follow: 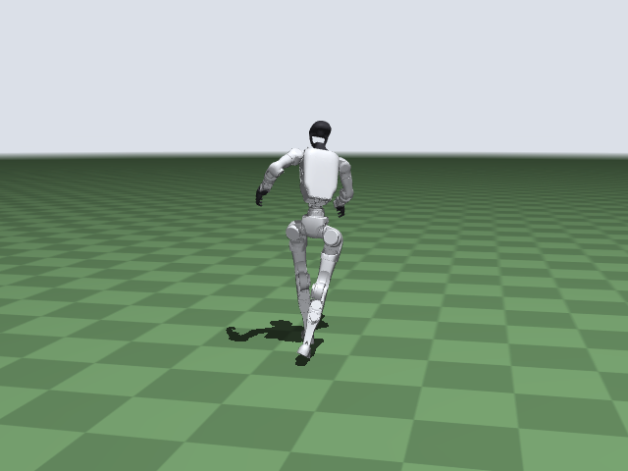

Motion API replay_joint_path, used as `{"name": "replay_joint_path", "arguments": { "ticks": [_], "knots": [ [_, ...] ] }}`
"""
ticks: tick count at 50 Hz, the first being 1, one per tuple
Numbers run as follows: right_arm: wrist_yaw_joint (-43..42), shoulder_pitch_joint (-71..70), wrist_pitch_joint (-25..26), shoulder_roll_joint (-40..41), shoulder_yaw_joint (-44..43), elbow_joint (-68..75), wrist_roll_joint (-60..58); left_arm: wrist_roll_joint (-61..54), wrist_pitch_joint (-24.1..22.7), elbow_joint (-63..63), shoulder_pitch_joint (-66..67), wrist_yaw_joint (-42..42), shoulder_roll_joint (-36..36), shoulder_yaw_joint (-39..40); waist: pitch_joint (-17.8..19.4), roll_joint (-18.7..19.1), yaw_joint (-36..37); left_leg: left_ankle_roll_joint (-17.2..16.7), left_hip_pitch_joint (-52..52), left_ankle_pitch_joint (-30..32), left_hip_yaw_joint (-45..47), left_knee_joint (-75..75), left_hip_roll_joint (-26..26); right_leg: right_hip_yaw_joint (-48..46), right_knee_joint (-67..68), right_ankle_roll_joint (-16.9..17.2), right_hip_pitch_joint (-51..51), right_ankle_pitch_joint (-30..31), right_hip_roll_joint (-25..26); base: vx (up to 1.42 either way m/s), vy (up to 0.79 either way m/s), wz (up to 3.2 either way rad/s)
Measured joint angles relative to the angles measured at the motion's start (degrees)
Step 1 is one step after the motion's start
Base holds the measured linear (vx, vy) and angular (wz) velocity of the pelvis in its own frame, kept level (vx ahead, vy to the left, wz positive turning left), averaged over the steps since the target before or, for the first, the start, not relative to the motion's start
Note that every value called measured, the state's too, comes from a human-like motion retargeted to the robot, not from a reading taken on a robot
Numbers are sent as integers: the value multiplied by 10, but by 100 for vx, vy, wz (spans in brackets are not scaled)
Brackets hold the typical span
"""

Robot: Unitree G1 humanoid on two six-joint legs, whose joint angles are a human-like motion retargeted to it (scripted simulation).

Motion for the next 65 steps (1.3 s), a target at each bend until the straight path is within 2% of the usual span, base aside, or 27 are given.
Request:
{"name": "replay_joint_path", "arguments": {
  "ticks": [2,4,8,11,15,17,20,23,25,27,29,30,32,33,37,39,42,45,47,48,50,53,55,57,60,62,65],
  "knots": [
    [24,93,-7,62,-46,-29,-34,48,4,5,-42,-4,-45,16,9,11,-36,-22,33,-22,-31,31,16,-40,140,7,-37,45,22,82,-6,127],
    [49,177,-22,119,-68,-63,-37,95,2,24,-124,20,-95,5,-8,-1,-73,-43,43,-30,-59,30,22,-117,328,-3,-145,49,4,76,-7,125],
    [77,362,-63,189,-78,-158,-5,169,2,45,-320,82,-187,-50,-64,-9,-176,-64,72,-36,-134,-13,30,-236,513,-111,-327,-43,-88,70,-10,149],
    [99,489,-86,183,-68,-235,14,216,-14,27,-446,116,-238,-103,-87,12,-275,-98,124,-41,-187,-50,52,-241,456,-122,-390,-70,-100,69,-18,146],
    [154,591,-95,112,-57,-326,46,261,-45,13,-603,174,-244,-193,-103,18,-429,-163,183,-57,-240,-76,67,-248,196,-73,-401,-41,-134,72,-26,120],
    [171,602,-88,74,-66,-344,51,256,-52,20,-670,173,-209,-220,-104,0,-497,-172,220,-75,-252,-75,53,-255,34,-38,-377,-4,-172,80,-38,79],
    [174,599,-75,33,-85,-350,41,246,-53,45,-719,153,-154,-256,-107,-13,-556,-162,302,-93,-238,-92,51,-270,-88,9,-352,37,-200,86,-47,-23],
    [158,578,-65,16,-106,-342,28,261,-26,88,-674,119,-127,-258,-115,-9,-555,-96,381,-82,-170,-62,48,-267,-91,4,-305,89,-192,91,-48,-163],
    [153,561,-58,14,-117,-339,22,312,10,128,-598,85,-122,-227,-110,-14,-538,-39,397,-31,-125,56,42,-223,-78,-19,-257,86,-186,92,-44,-230],
    [158,542,-57,15,-114,-340,18,375,38,185,-495,67,-140,-186,-116,-3,-521,2,309,12,-100,304,65,-174,-61,-60,-231,62,-172,80,-34,-216],
    [158,519,-67,26,-102,-347,21,414,44,267,-411,74,-174,-155,-133,15,-491,22,169,-21,-92,552,94,-135,-42,-83,-236,40,-157,70,-21,-187],
    [156,509,-73,36,-95,-354,23,425,43,313,-378,83,-192,-142,-138,17,-471,28,106,-54,-84,658,102,-115,-33,-85,-236,29,-155,67,-14,-190],
    [153,492,-81,60,-79,-374,24,438,46,412,-336,115,-222,-130,-131,11,-419,-4,-12,-103,-53,837,131,-78,-14,-71,-228,13,-161,61,-11,-187],
    [158,484,-78,74,-66,-383,23,446,43,466,-323,126,-235,-132,-131,0,-389,8,-67,-150,-37,903,128,-59,-11,-56,-225,14,-176,51,-7,-171],
    [161,449,-75,109,-17,-413,1,405,57,661,-283,153,-267,-126,-95,-12,-289,-83,-324,-196,-21,1096,214,-13,32,-5,-204,31,-203,46,-2,-166],
    [157,431,-68,124,14,-421,-32,343,58,750,-256,128,-283,-101,-41,-5,-254,-137,-394,-209,-31,1107,274,19,-1,-16,-125,67,-225,45,8,-237],
    [167,403,-58,128,40,-428,-59,281,90,865,-219,87,-291,-74,23,-22,-213,-175,-489,-147,-42,1044,389,85,51,16,-78,84,-271,43,13,-224],
    [176,386,-59,130,59,-426,-77,301,119,926,-169,40,-291,-94,34,-59,-212,-176,-553,38,-12,872,479,120,92,41,-68,87,-324,37,15,-92],
    [178,371,-61,134,64,-421,-86,336,126,929,-149,5,-294,-112,33,-80,-224,-186,-570,171,-6,681,456,125,105,47,-66,82,-347,27,15,-3],
    [179,364,-60,135,64,-418,-94,349,128,924,-145,-11,-296,-116,31,-84,-233,-192,-578,221,-26,561,417,125,110,47,-68,80,-349,19,14,17],
    [178,357,-61,139,64,-413,-100,360,129,906,-134,-42,-304,-112,25,-75,-246,-194,-543,271,-91,270,333,127,117,47,-69,81,-333,21,6,-49],
    [153,388,-60,157,75,-405,-114,325,118,879,-98,-61,-310,-91,34,-29,-189,-194,-316,186,-135,-117,393,195,108,47,-33,78,-281,50,0,-288],
    [148,407,-58,159,85,-411,-120,310,113,870,-84,-57,-327,-72,34,10,-180,-194,-218,150,-152,-228,426,229,87,47,-5,77,-258,35,33,-229],
    [162,409,-60,157,74,-420,-113,313,106,872,-99,-57,-336,-84,34,14,-206,-194,-188,197,-123,-226,383,230,69,47,7,65,-269,8,46,-36],
    [184,394,-50,126,54,-432,-164,367,108,865,-145,-73,-337,-114,33,34,-300,-194,-164,286,4,-190,346,217,64,47,18,43,-234,12,37,96],
    [198,406,-55,141,40,-444,-82,406,108,831,-169,-83,-328,-142,31,69,-352,-194,-103,273,120,-157,347,215,53,47,24,42,-202,26,17,71],
    [217,407,-41,136,24,-432,-114,436,89,754,-198,-58,-290,-147,27,109,-389,-194,-6,201,234,-99,325,214,35,47,20,35,-177,30,26,3]
  ]
}}
